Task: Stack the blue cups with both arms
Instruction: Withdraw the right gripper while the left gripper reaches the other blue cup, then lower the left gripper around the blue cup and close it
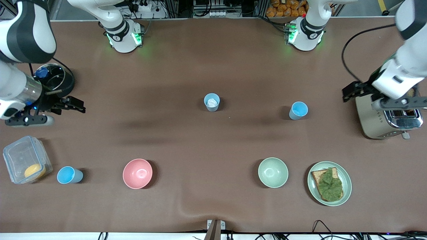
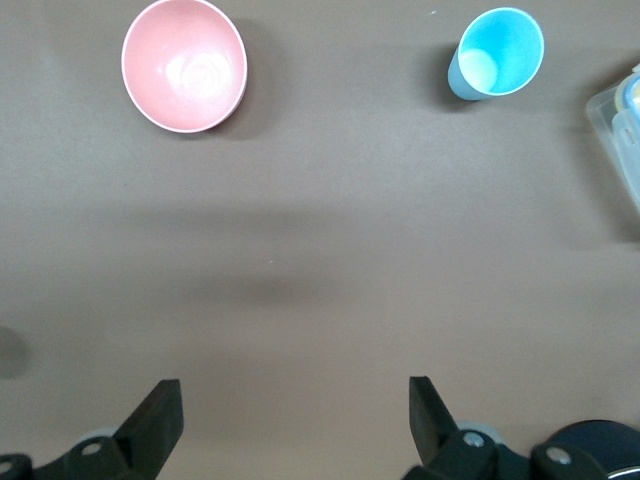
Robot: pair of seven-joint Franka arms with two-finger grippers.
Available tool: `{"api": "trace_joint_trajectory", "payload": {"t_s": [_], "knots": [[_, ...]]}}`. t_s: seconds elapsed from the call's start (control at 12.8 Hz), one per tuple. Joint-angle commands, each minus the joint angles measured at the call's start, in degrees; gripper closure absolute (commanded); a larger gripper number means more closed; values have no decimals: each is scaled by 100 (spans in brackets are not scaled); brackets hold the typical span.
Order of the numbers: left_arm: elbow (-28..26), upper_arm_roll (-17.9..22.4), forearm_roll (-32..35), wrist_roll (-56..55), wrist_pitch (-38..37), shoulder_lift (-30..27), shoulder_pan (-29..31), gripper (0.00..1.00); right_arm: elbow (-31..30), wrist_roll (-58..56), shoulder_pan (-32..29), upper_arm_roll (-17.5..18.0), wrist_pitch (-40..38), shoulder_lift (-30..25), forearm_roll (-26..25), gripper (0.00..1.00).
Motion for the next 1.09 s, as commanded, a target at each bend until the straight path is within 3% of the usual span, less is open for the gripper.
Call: {"api": "trace_joint_trajectory", "payload": {"t_s": [0.0,0.47,1.01], "knots": [[-506,-276,-343,-73,670,59,68,0,-184,-55,-560,650,-385,-649,-200,0],[-1508,-733,-582,-257,2391,533,-20,0,572,-11,-702,652,-687,-456,-261,0],[-3091,-821,-757,-275,4318,753,-159,0,732,-2,-588,652,-785,-350,-472,0]]}}
